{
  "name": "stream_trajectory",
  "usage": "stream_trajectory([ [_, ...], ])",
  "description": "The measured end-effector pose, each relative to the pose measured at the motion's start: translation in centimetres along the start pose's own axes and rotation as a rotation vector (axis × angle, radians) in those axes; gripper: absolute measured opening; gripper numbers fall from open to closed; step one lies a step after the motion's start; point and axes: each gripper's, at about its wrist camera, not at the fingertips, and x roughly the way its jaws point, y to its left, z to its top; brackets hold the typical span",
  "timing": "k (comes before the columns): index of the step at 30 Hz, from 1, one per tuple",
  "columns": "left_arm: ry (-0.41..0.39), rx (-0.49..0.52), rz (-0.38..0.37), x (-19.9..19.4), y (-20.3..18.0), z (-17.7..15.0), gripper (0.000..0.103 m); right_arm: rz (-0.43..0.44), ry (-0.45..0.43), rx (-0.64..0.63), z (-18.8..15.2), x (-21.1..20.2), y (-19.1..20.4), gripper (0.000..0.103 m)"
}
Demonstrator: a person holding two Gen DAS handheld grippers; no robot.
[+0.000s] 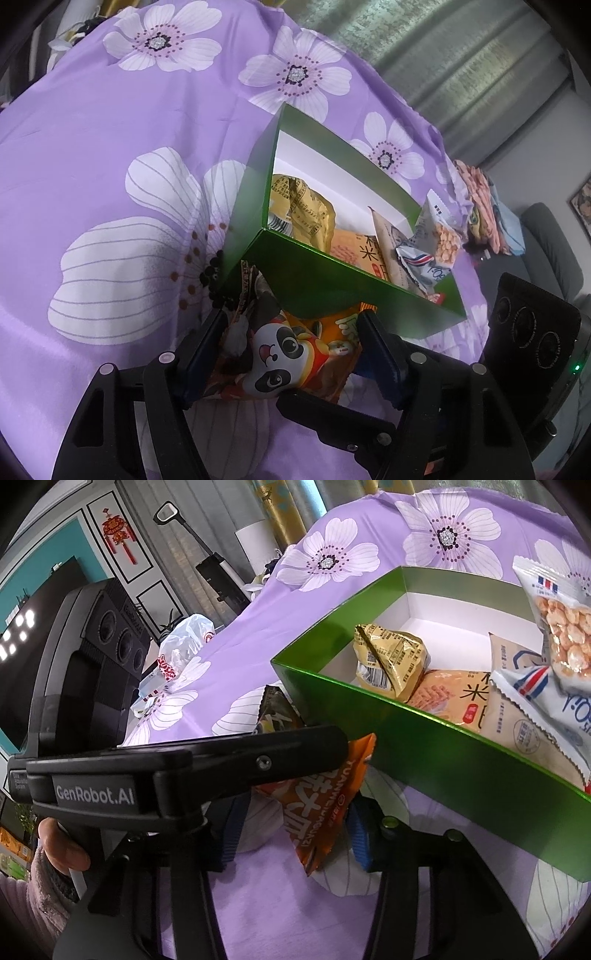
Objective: Organize snacks
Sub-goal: 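Lift the panda bag with the left tool and carry it over the box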
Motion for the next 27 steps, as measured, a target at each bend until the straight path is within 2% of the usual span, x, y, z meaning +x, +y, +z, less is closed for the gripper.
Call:
stream_trajectory([
  [12, -0.009, 0.016, -0.004, -0.8, -0.7, -0.2, 0.073, -0.001, -0.01, -0.008, -0.2, -0.8, 0.7, 0.048],
  [27, -0.05, 0.064, -0.055, -2.8, -4.0, -0.9, 0.073, -0.042, -0.049, -0.037, -0.3, -4.7, 1.8, 0.048],
])
